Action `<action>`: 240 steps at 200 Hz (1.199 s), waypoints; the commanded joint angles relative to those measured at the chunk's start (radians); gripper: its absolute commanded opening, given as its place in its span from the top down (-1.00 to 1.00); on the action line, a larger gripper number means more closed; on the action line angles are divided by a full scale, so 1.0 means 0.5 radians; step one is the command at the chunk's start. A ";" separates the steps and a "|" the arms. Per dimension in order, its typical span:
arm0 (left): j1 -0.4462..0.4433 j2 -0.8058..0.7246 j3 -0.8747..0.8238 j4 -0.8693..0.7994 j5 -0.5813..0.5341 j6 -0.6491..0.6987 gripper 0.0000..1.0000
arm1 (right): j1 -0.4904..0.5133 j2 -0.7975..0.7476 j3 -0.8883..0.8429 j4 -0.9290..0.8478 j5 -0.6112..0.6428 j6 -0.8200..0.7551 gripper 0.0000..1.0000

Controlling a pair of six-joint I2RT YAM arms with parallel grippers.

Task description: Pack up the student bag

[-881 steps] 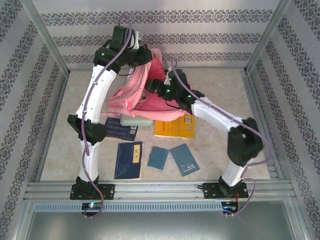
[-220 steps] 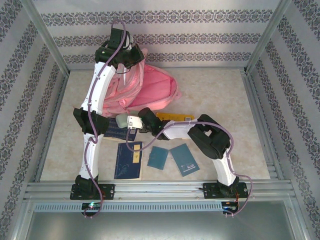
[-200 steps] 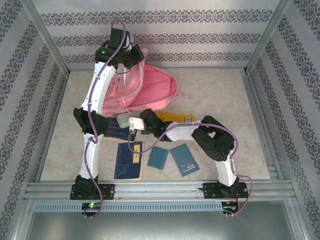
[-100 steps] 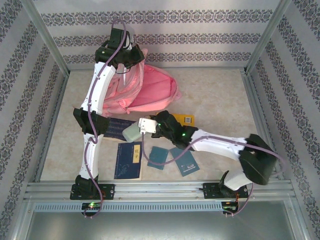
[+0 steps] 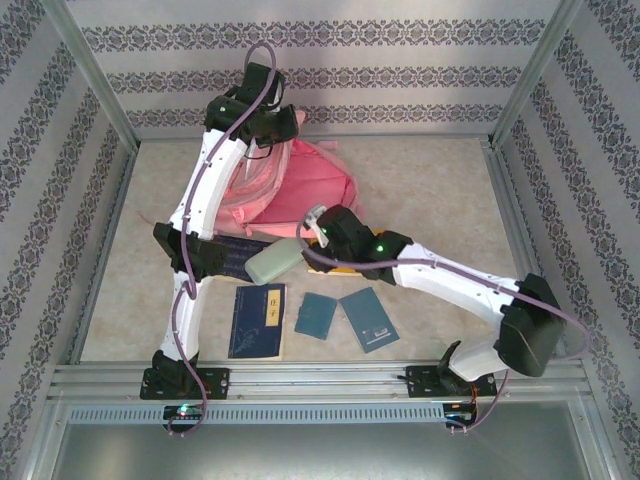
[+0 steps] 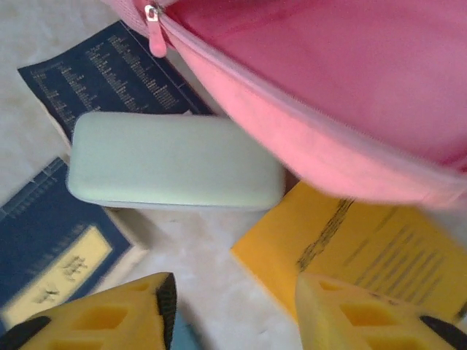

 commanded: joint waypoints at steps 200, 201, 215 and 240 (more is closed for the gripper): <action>0.297 0.197 0.089 0.598 0.318 -0.232 1.00 | -0.051 1.408 1.579 -1.132 -0.403 2.898 -0.95; 0.299 0.195 0.090 0.598 0.319 -0.233 1.00 | -0.051 1.411 1.578 -1.134 -0.406 2.901 -0.95; 0.305 0.191 0.091 0.593 0.325 -0.233 1.00 | -0.051 1.444 1.580 -1.125 -0.430 2.912 -0.95; 0.307 0.189 0.091 0.583 0.347 -0.232 1.00 | -0.048 1.491 1.562 -1.052 -0.432 2.920 -0.95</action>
